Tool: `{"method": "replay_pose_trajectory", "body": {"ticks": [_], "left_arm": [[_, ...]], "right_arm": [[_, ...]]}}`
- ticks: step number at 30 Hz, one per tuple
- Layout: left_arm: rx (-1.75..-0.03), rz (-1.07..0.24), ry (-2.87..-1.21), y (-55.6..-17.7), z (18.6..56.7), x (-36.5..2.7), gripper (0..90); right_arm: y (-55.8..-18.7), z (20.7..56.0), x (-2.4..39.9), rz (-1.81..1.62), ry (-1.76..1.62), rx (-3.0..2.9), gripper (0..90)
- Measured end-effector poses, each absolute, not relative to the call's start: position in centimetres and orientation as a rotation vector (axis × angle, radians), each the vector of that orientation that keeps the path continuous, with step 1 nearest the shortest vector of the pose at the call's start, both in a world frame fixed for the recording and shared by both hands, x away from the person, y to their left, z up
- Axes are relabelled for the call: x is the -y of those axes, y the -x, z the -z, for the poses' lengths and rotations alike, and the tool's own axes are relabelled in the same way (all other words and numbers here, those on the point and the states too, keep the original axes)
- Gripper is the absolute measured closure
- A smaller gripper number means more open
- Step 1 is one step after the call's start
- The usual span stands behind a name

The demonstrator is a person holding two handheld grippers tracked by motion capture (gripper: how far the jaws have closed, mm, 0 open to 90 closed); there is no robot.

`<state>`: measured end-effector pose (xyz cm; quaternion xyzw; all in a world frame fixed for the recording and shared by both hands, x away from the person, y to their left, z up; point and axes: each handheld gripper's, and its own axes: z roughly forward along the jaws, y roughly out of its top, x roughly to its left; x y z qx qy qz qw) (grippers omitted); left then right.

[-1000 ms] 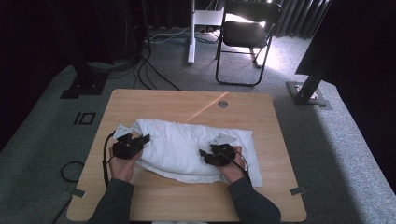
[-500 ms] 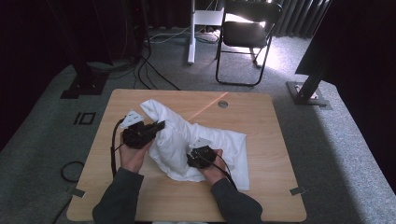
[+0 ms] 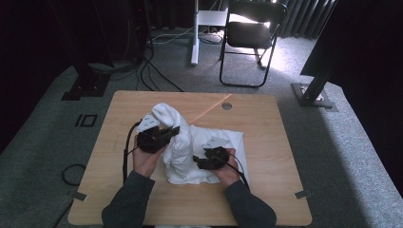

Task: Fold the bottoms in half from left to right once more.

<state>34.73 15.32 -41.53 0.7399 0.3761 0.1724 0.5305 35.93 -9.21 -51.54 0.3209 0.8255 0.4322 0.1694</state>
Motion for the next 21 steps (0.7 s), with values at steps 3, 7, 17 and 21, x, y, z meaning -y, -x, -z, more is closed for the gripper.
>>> {"method": "replay_pose_trajectory", "body": {"ticks": [3, 7, 17, 21], "left_arm": [[-0.893, -0.408, -1.767, -34.6, 41.7, -15.1, 86.9], [-0.881, -0.394, -1.775, -34.8, 41.9, -14.3, 86.9], [-0.857, -0.406, -1.851, -35.1, 42.7, -12.1, 86.7], [-0.856, -0.386, -1.865, -35.3, 43.4, -11.9, 86.7]], "right_arm": [[-35.9, 52.0, 11.8, -1.164, -0.993, -2.315, 34.3], [-36.9, 54.3, 12.6, -1.119, -1.073, -2.374, 32.9], [-38.5, 55.0, 7.2, -1.131, -0.935, -2.493, 36.2], [-38.0, 53.5, 8.9, -1.311, -0.935, -2.499, 34.4]]}}
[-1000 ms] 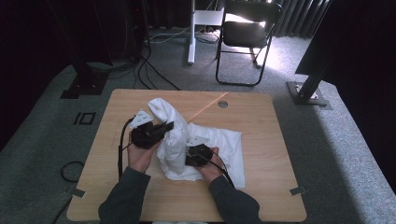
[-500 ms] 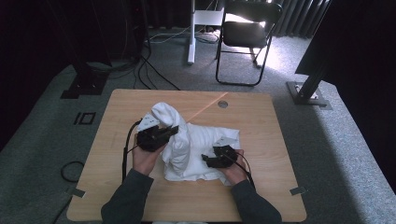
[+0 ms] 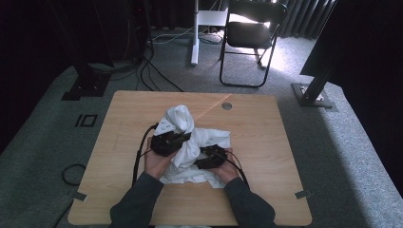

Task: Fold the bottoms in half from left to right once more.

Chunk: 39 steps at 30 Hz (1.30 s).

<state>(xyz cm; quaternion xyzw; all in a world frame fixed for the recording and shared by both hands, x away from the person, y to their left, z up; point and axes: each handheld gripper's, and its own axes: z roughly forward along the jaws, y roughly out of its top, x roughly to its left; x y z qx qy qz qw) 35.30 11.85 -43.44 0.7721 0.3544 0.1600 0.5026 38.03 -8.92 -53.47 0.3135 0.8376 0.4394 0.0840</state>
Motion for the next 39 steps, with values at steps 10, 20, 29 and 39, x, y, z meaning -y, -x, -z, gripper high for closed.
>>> {"method": "replay_pose_trajectory", "body": {"ticks": [10, 20, 29, 39], "left_arm": [[-0.839, -0.342, -1.919, -36.1, 45.4, -8.7, 86.6], [-0.787, -0.285, -2.024, -36.0, 49.3, -4.7, 86.4], [-0.784, -0.230, -2.157, -36.4, 54.1, -2.2, 85.9], [-0.802, -0.203, -2.154, -36.8, 54.2, -2.3, 84.9]], "right_arm": [[-36.8, 53.0, 18.9, -1.309, -1.185, -2.308, 34.9], [-37.3, 52.4, 21.4, -1.279, -1.289, -2.173, 35.5], [-36.8, 51.3, 21.5, -1.302, -1.234, -2.131, 35.6], [-35.1, 47.6, 21.5, -1.321, -1.115, -2.039, 36.7]]}}
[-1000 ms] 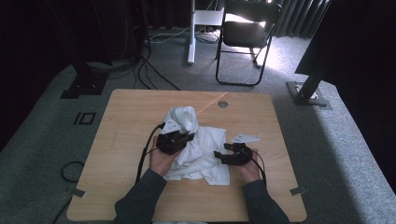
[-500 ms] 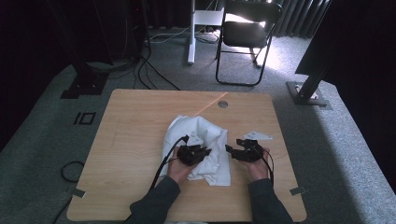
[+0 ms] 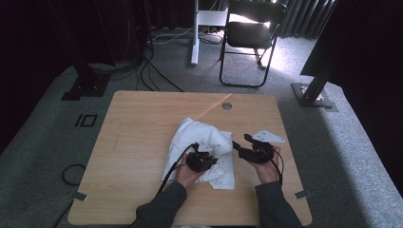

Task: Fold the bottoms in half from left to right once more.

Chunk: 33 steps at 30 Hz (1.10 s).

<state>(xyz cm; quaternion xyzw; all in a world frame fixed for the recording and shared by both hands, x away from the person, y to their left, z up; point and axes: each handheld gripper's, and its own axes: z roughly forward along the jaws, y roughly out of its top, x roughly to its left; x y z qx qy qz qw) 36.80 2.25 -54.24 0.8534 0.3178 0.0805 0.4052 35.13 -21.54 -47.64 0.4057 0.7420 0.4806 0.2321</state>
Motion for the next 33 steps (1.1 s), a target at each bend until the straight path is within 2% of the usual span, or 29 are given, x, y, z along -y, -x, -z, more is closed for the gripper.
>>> {"method": "replay_pose_trajectory", "body": {"ticks": [5, 7, 8, 10, 11, 13, 17, 22, 24, 26, 29, 33], "left_arm": [[-0.808, -0.186, -2.134, -36.8, 53.9, -2.4, 81.2], [-0.808, -0.181, -2.123, -36.8, 53.7, -2.5, 79.4], [-0.809, -0.176, -2.116, -36.8, 53.6, -2.5, 77.8], [-0.810, -0.150, -2.099, -36.8, 53.2, -2.7, 74.0], [-0.810, -0.150, -2.099, -36.8, 53.2, -2.7, 70.4], [-0.800, -0.149, -2.078, -36.5, 52.2, -3.0, 66.9], [-0.767, -0.180, -1.968, -36.0, 48.6, -4.8, 61.6], [-0.862, -0.342, -1.864, -37.3, 45.2, -8.8, 61.8], [-0.929, -0.379, -1.868, -38.3, 45.5, -10.1, 64.2], [-0.959, -0.351, -1.910, -39.3, 46.4, -10.6, 64.5], [-0.955, -0.358, -1.986, -39.7, 48.1, -10.1, 64.4], [-0.970, -0.350, -1.997, -40.1, 50.0, -9.3, 63.4]], "right_arm": [[-35.6, 47.0, 19.2, -1.361, -1.031, -2.107, 36.5], [-36.7, 47.7, 18.1, -1.325, -1.044, -2.155, 42.0], [-37.2, 48.0, 17.7, -1.308, -1.045, -2.178, 46.8], [-38.2, 48.7, 17.1, -1.251, -1.062, -2.187, 65.1], [-38.2, 48.7, 17.1, -1.251, -1.062, -2.187, 65.1], [-39.7, 49.5, 17.4, -1.222, -1.138, -2.169, 81.5], [-41.4, 50.4, 18.3, -1.212, -1.226, -2.156, 83.9], [-42.8, 51.2, 18.7, -1.181, -1.261, -2.164, 83.7], [-43.3, 51.4, 18.7, -1.174, -1.274, -2.161, 83.5], [-43.7, 51.5, 18.7, -1.165, -1.283, -2.162, 83.5], [-44.5, 51.6, 18.6, -1.141, -1.299, -2.160, 83.3], [-45.4, 51.6, 18.5, -1.100, -1.318, -2.159, 83.2]]}}
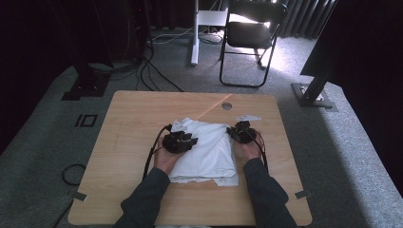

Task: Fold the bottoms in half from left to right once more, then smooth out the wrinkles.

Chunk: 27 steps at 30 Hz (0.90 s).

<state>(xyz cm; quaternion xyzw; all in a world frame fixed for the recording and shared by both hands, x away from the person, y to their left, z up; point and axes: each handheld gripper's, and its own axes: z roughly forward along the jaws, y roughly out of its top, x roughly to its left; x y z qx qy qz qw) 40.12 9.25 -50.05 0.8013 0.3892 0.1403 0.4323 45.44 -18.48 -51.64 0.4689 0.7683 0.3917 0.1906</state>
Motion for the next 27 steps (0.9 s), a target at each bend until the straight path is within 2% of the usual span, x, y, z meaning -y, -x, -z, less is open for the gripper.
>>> {"method": "replay_pose_trajectory", "body": {"ticks": [4, 7, 8, 9, 10, 12, 16, 21, 23, 25, 26, 27], "left_arm": [[-0.972, -0.378, -2.046, -40.3, 51.6, -8.5, 63.7], [-0.960, -0.432, -2.063, -40.1, 52.2, -8.2, 64.6], [-0.960, -0.432, -2.063, -40.1, 52.2, -8.2, 64.8], [-0.948, -0.479, -2.074, -39.8, 52.5, -7.9, 64.8], [-0.948, -0.486, -2.071, -39.7, 52.6, -7.9, 65.0], [-0.953, -0.482, -2.060, -39.7, 52.8, -8.0, 65.1], [-0.956, -0.480, -2.035, -39.6, 53.0, -8.2, 65.3], [-0.958, -0.484, -2.032, -39.5, 53.0, -8.2, 65.3], [-0.962, -0.475, -2.026, -39.5, 53.0, -8.3, 65.3], [-0.963, -0.469, -2.022, -39.6, 53.0, -8.4, 65.3], [-0.963, -0.469, -2.022, -39.6, 53.0, -8.4, 65.3], [-0.963, -0.465, -2.018, -39.6, 53.0, -8.5, 65.3]], "right_arm": [[-45.7, 51.8, 18.6, -1.068, -1.326, -2.171, 79.5], [-45.2, 51.6, 19.0, -1.065, -1.349, -2.144, 66.0], [-45.2, 51.6, 19.0, -1.065, -1.349, -2.144, 66.0], [-45.0, 51.4, 19.1, -1.071, -1.353, -2.132, 62.4], [-43.9, 50.5, 19.6, -1.104, -1.342, -2.098, 53.7], [-42.9, 49.7, 19.7, -1.134, -1.311, -2.086, 48.5], [-40.8, 48.5, 19.5, -1.172, -1.234, -2.094, 44.3], [-39.9, 49.3, 18.0, -1.185, -1.179, -2.180, 39.9], [-40.3, 50.2, 17.0, -1.154, -1.170, -2.227, 39.9], [-40.8, 51.2, 16.3, -1.095, -1.175, -2.281, 50.3], [-40.8, 51.2, 16.3, -1.095, -1.175, -2.281, 50.3], [-41.0, 51.7, 16.1, -1.057, -1.182, -2.304, 61.5]]}}
